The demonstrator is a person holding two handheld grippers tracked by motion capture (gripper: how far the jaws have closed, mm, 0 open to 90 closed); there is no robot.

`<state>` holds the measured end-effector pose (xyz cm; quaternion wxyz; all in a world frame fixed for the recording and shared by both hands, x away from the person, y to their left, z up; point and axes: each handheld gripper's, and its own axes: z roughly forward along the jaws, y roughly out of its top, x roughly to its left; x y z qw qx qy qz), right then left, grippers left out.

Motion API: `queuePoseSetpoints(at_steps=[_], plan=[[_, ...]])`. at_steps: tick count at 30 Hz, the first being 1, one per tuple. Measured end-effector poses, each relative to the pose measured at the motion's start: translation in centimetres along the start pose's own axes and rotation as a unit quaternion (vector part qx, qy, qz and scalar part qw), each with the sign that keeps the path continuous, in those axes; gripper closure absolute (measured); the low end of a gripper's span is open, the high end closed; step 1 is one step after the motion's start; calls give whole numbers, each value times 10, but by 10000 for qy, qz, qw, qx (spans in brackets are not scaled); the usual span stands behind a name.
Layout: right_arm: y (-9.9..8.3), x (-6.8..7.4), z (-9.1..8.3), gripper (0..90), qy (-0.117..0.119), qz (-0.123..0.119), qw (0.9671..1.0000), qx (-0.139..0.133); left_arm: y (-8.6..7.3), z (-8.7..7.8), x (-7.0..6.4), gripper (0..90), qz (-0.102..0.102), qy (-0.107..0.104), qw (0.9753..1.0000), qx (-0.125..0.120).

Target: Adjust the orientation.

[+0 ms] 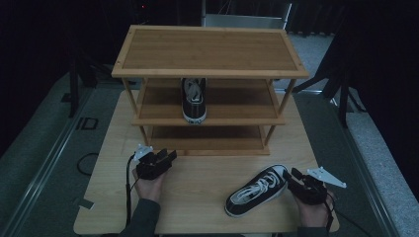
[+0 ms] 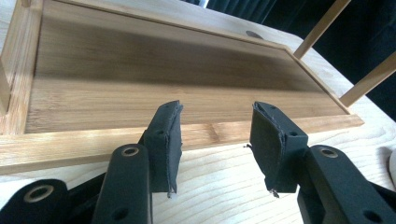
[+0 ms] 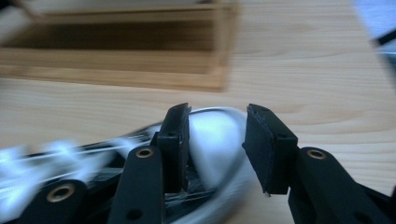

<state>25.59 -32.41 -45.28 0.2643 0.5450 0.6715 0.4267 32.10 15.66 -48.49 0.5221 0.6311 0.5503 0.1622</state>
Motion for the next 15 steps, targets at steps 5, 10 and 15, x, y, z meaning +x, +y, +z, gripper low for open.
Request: queuePoseSetpoints(at_steps=[5, 10, 15], plan=[[-7, 25, -16, 577, 524, 56, 9985, -133, 0, 0, 0, 537, -7, 7, 10000, 20], [-12, 46, -27, 574, 803, -12, 9966, -208, -1, 1, -2, 537, 17, 23, 10000, 40], [-16, 60, -27, 547, 1051, 38, 9944, -79, -1, 1, -4, 537, 73, 34, 10000, 16]])
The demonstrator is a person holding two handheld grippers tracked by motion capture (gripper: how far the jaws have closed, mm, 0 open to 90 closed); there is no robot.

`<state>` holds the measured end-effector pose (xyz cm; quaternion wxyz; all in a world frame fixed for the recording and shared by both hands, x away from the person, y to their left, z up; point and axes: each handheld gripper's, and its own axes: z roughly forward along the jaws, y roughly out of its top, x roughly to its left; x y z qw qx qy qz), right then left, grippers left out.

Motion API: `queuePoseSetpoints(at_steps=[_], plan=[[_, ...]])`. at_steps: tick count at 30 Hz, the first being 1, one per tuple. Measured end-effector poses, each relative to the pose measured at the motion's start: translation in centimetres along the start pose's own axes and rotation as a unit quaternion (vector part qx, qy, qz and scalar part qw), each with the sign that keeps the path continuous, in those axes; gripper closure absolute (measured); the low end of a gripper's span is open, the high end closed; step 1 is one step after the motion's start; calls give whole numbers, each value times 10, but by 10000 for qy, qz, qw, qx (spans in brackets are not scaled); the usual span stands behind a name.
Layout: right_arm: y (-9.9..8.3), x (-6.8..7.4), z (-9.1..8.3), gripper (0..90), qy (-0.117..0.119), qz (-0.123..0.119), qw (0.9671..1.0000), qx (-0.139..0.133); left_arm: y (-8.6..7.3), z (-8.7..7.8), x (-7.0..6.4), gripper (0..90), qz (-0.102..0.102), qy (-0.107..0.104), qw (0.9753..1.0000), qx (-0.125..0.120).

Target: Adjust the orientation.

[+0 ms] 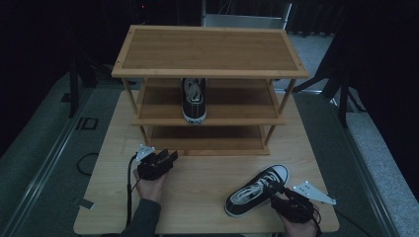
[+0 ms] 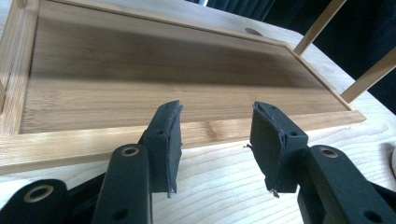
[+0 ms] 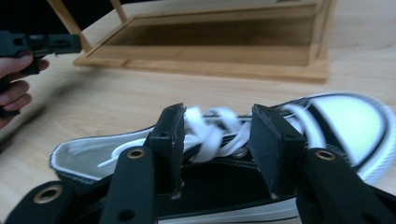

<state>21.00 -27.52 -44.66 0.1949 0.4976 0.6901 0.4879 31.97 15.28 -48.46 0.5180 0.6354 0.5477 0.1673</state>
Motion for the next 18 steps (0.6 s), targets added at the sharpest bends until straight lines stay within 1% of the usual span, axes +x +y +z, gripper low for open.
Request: queuePoseSetpoints(at_steps=[1, 3, 4, 5, 6, 7, 9, 10, 13, 16, 18], plan=[[-1, 1, 1, 544, 38, 25, 10000, 33, 0, 0, 0, 537, 0, -3, 10000, 1], [-3, 0, 6, 544, 225, 203, 9994, 167, 0, 0, 0, 537, 12, 4, 10000, -1], [-4, -1, 8, 551, 268, 275, 9990, 221, 0, -1, -1, 537, 25, 17, 10000, -4], [-4, -1, 8, 551, 268, 275, 9990, 221, 0, -1, -1, 537, 25, 17, 10000, -4], [-5, -1, 10, 571, 289, 326, 9987, 265, 0, -1, -3, 537, 87, 25, 10000, -15], [-6, -2, 13, 643, 364, 375, 9978, 410, 0, -1, -4, 537, 99, 25, 9999, -19], [-6, -1, 12, 721, 406, 362, 9974, 475, 0, 0, -4, 537, 126, 24, 9999, 0], [-5, -1, 12, 755, 414, 339, 9974, 485, 0, 0, -4, 537, 128, 30, 9999, 11], [-6, -3, 11, 816, 424, 352, 9973, 482, 0, 0, -4, 537, 130, 32, 9999, 13], [-3, -5, 7, 841, 268, 220, 9984, 450, 0, -1, -4, 537, 122, 39, 9999, -3], [-2, -7, 5, 845, 233, 204, 9986, 436, 0, -1, -4, 537, 119, 52, 9999, -10]])
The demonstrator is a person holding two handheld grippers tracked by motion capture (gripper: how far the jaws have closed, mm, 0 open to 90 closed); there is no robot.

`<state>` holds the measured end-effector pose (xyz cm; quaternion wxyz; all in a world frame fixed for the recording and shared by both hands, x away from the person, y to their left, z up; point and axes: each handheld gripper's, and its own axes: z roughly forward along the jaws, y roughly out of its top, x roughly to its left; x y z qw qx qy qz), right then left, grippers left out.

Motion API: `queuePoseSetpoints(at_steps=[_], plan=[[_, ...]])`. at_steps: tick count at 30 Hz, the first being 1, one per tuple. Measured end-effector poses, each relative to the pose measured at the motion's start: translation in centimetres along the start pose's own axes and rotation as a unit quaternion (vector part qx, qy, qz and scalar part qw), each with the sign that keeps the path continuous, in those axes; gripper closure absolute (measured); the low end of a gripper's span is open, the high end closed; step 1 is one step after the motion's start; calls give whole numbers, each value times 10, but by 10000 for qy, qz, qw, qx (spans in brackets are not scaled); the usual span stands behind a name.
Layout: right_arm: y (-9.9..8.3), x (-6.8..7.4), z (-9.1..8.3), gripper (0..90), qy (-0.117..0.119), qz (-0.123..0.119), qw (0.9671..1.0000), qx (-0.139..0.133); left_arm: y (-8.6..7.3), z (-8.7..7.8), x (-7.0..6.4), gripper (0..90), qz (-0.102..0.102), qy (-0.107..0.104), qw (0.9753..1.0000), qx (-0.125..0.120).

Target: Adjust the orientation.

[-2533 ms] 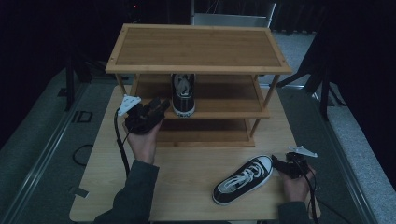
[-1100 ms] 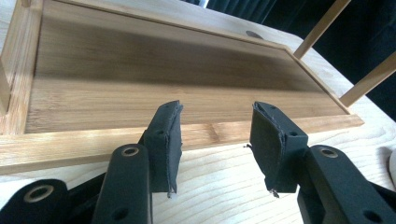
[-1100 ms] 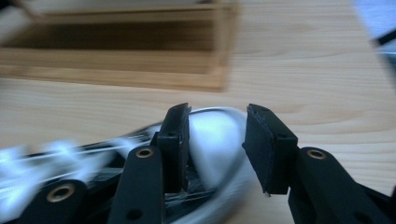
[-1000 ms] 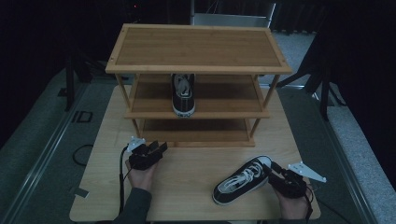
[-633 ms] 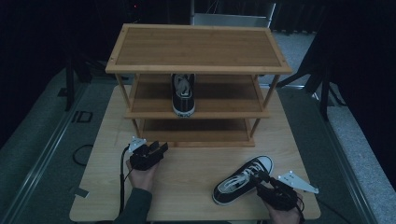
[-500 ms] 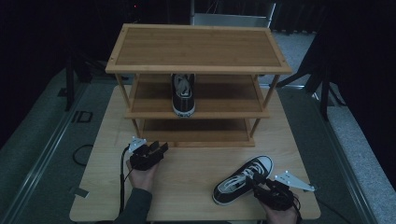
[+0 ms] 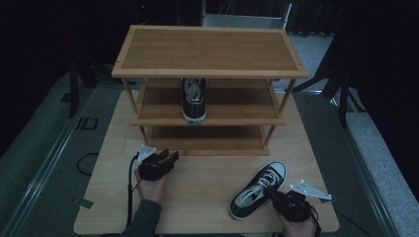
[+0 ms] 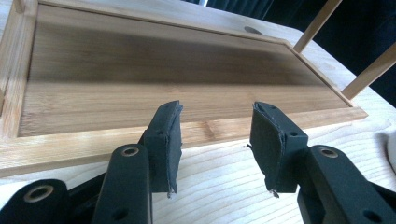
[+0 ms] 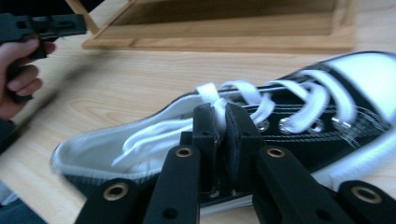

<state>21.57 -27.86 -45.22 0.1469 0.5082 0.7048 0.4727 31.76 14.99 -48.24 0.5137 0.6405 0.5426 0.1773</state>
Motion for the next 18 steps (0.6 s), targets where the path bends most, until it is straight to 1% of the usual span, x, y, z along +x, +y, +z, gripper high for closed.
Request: queuePoseSetpoints(at_steps=[1, 4, 6, 7, 11, 13, 15, 18], plan=[[2, -5, -5, 852, -63, -13, 10000, -44, 0, 0, 0, 538, 0, -1, 10000, 3], [4, -12, -14, 860, -258, -42, 9996, -114, 0, 1, 0, 538, 12, -2, 10000, 20], [4, -13, -16, 861, -297, -32, 9995, -131, -1, 1, -1, 538, 15, -7, 10000, 20], [4, -18, -21, 862, -431, -62, 9990, -124, -1, 1, -1, 538, 14, -4, 10000, 20], [0, -21, -26, 844, -519, -137, 9986, 27, -1, 1, -1, 538, 12, 7, 10000, 32], [-4, -22, -29, 779, -484, -64, 9988, 17, -1, 1, -1, 538, -3, 1, 10000, 33], [-9, -22, -30, 744, -435, -26, 9990, 68, -1, 1, -1, 538, 3, 1, 10000, 36], [-12, -21, -31, 743, -457, -40, 9989, 132, -1, 2, -1, 538, 1, 8, 10000, 44]])
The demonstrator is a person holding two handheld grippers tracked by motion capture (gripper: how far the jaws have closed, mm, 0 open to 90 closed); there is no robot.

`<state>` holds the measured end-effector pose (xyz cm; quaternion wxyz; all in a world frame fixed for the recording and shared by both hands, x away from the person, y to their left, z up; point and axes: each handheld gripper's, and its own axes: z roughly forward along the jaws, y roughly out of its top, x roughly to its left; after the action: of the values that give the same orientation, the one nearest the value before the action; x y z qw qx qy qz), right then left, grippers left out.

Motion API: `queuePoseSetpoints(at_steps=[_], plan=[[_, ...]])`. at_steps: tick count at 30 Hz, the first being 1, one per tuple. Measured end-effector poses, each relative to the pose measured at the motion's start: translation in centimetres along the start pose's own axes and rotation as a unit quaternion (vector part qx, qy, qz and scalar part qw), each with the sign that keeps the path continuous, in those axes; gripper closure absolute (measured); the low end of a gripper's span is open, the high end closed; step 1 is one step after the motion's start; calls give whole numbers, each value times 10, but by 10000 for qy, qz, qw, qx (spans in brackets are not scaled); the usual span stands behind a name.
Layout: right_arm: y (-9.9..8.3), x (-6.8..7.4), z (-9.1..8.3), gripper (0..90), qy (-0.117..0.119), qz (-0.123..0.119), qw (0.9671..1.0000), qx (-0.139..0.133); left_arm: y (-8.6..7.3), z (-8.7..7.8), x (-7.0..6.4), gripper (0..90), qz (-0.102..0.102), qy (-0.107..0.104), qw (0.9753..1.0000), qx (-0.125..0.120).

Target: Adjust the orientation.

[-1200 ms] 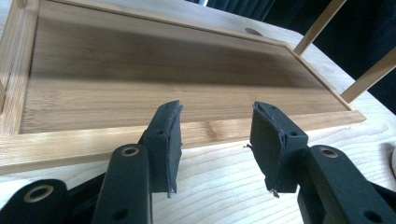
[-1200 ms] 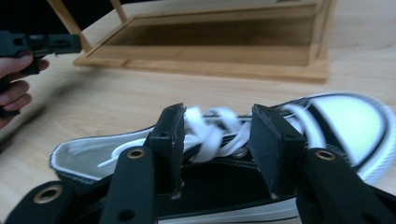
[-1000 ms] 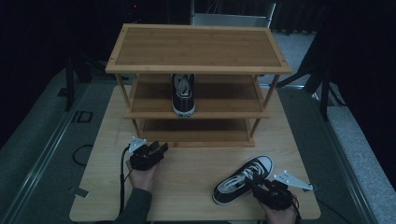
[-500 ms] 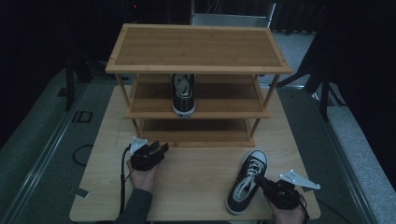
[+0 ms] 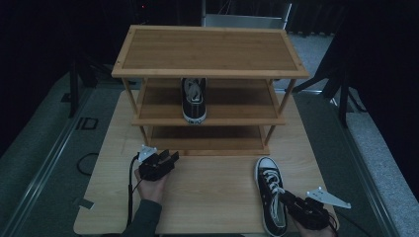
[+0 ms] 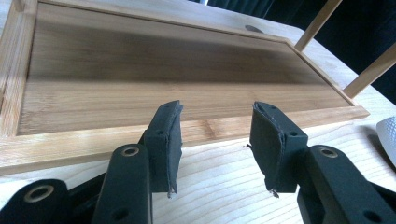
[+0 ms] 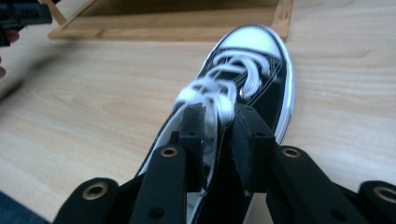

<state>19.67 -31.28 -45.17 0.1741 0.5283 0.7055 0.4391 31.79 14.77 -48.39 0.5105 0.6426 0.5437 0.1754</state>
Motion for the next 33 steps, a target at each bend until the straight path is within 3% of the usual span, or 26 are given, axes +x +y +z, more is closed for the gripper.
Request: queuePoseSetpoints(at_steps=[6, 12, 16, 20, 33], plan=[[-2, 5, 11, 801, -210, -75, 9989, 411, -1, 1, 0, 539, 1, 7, 10000, 26], [1, 0, 18, 850, -239, 42, 9987, 438, -2, 1, 2, 538, -19, 17, 10000, 33], [2, -2, 16, 873, -148, 149, 9991, 357, -4, 1, 4, 539, -58, 68, 10000, 29], [1, -10, 15, 880, 85, 447, 9986, 257, -5, 0, 6, 539, -95, 123, 9999, 28], [1, -11, 14, 882, 297, 655, 9974, 31, -7, 3, 10, 538, -191, 186, 9996, 64]])
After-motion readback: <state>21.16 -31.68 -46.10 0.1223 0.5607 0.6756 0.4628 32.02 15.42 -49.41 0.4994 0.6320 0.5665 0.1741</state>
